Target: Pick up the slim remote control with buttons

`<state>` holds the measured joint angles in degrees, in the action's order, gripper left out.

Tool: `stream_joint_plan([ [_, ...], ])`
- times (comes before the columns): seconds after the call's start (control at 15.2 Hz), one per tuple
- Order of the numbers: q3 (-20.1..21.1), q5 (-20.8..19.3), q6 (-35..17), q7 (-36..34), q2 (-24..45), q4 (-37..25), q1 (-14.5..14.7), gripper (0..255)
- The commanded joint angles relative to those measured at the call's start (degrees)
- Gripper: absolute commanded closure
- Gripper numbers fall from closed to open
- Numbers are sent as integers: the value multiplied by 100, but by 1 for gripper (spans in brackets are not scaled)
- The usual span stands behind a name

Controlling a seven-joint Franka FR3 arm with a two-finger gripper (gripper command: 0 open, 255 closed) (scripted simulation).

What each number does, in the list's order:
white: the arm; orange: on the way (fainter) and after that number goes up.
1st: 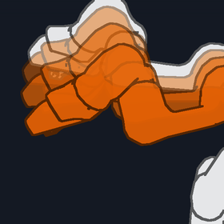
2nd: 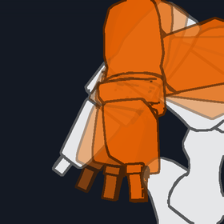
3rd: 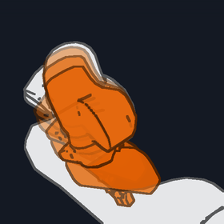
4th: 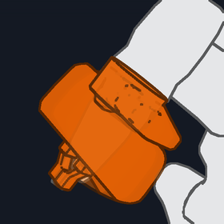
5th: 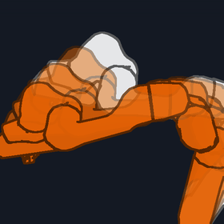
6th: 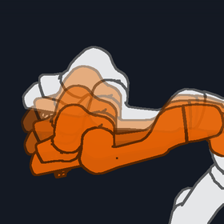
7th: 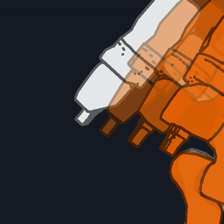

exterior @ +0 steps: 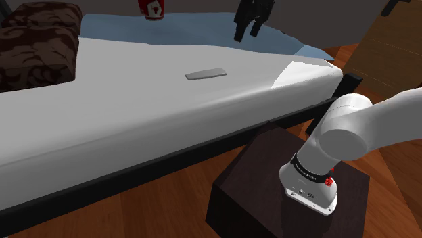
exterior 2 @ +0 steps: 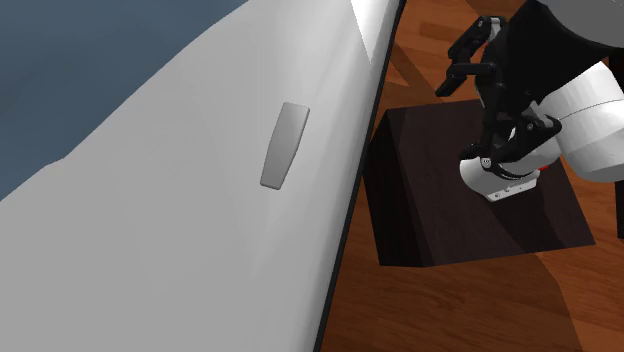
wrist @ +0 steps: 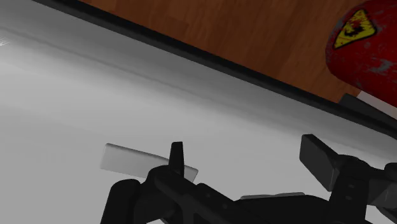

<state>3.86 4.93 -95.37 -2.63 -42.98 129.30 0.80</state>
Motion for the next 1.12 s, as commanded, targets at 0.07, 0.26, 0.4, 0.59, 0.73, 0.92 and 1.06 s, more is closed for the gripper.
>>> stream_joint_plan([
  [0.07, -123, -69, -111, 313, 92, 62, 40, 0],
  [0.26, -487, -271, -451, 1237, 438, 174, 164, 0],
  [0.4, -718, -388, -677, 1846, 724, 190, 243, 0],
  [0.59, -1045, -531, -1010, 2746, 1224, 129, 369, 0],
  [0.73, -1240, -595, -1223, 3341, 1598, 35, 447, 0],
  [0.92, -1505, -642, -1520, 4224, 2209, -180, 570, 0],
  [1.06, -1651, -637, -1700, 4808, 2642, -368, 644, 0],
])
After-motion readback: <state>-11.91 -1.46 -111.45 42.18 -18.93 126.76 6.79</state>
